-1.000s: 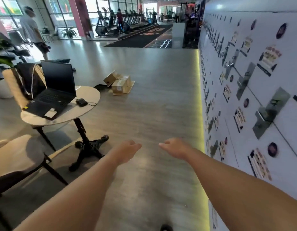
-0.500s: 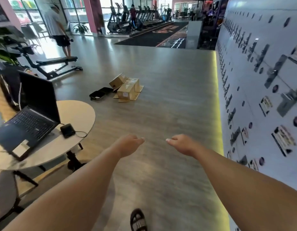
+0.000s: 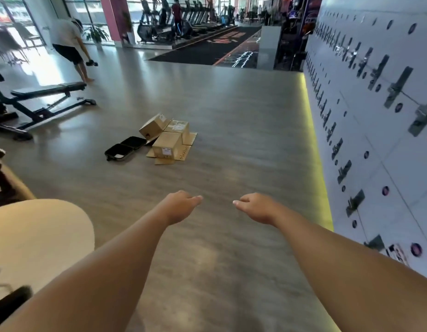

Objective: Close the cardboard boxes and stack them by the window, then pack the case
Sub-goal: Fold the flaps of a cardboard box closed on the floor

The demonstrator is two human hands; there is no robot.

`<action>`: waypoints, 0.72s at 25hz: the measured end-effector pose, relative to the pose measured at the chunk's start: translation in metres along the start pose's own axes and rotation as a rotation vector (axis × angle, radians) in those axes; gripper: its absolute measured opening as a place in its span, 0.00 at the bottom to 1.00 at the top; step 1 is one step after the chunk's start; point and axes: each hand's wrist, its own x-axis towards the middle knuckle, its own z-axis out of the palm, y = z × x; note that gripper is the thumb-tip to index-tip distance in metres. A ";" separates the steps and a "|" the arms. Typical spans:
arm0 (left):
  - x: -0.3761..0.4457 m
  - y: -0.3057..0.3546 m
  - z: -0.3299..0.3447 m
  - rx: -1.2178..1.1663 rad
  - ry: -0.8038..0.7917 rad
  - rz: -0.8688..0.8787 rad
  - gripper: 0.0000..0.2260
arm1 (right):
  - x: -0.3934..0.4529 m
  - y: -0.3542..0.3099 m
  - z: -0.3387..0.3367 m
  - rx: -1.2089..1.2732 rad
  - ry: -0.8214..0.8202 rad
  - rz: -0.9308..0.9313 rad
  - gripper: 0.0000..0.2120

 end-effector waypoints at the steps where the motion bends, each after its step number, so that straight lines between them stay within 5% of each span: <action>1: 0.032 0.007 -0.006 -0.001 0.007 -0.012 0.29 | 0.032 0.002 -0.012 -0.008 -0.001 0.001 0.23; 18: 0.574 0.144 -0.136 0.020 0.045 -0.072 0.32 | 0.586 0.022 -0.258 -0.026 -0.052 -0.089 0.24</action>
